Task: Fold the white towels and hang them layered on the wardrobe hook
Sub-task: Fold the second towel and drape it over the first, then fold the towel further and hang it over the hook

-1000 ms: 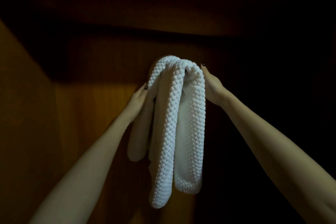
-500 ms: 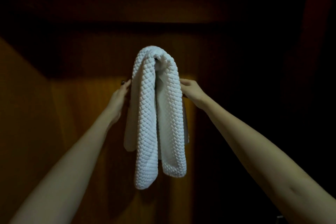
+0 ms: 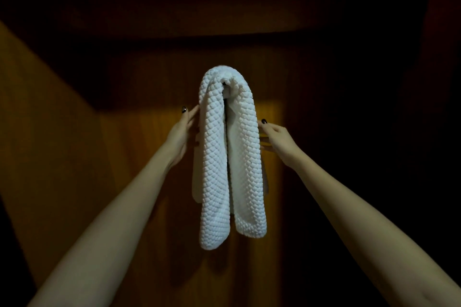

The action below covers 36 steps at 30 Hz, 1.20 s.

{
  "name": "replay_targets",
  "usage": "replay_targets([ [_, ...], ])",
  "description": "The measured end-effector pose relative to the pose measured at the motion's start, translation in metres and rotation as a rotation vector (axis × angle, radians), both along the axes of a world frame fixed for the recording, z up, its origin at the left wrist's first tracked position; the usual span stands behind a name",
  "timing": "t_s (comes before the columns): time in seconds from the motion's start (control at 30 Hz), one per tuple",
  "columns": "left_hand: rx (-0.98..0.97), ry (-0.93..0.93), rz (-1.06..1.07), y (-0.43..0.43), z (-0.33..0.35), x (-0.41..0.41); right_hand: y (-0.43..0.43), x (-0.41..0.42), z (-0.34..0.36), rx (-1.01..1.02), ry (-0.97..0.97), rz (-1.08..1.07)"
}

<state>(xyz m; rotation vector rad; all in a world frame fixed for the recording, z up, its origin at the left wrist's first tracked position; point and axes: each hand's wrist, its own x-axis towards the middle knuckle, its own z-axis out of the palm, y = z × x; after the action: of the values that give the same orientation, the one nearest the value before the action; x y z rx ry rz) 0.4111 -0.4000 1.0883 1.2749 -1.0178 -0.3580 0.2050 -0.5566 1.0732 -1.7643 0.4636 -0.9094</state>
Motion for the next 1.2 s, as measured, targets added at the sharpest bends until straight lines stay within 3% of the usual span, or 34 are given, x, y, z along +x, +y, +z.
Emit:
replay_targets([
  [0.13, 0.009, -0.062, 0.12, 0.024, -0.008, -0.003, 0.011, -0.022, -0.009, -0.008, -0.017, -0.102],
  [0.27, 0.072, -0.195, 0.212, 0.052, -0.033, -0.036, 0.035, -0.052, -0.025, -0.172, 0.064, -0.13],
  [0.43, 0.121, -0.39, 0.369, 0.099, -0.07, -0.1, 0.078, -0.091, -0.055, -0.388, 0.285, -0.15],
  [0.7, 0.524, -0.575, 0.476, 0.199, -0.205, -0.193, 0.171, -0.147, -0.162, -0.559, 0.604, 0.015],
  [0.93, 0.809, -0.357, 0.482, 0.321, -0.344, -0.23, 0.26, -0.14, -0.292, -0.543, 0.919, 0.294],
  [1.2, 0.949, 0.021, 0.66, 0.478, -0.478, -0.274, 0.411, -0.105, -0.426, -0.616, 1.082, 0.758],
])
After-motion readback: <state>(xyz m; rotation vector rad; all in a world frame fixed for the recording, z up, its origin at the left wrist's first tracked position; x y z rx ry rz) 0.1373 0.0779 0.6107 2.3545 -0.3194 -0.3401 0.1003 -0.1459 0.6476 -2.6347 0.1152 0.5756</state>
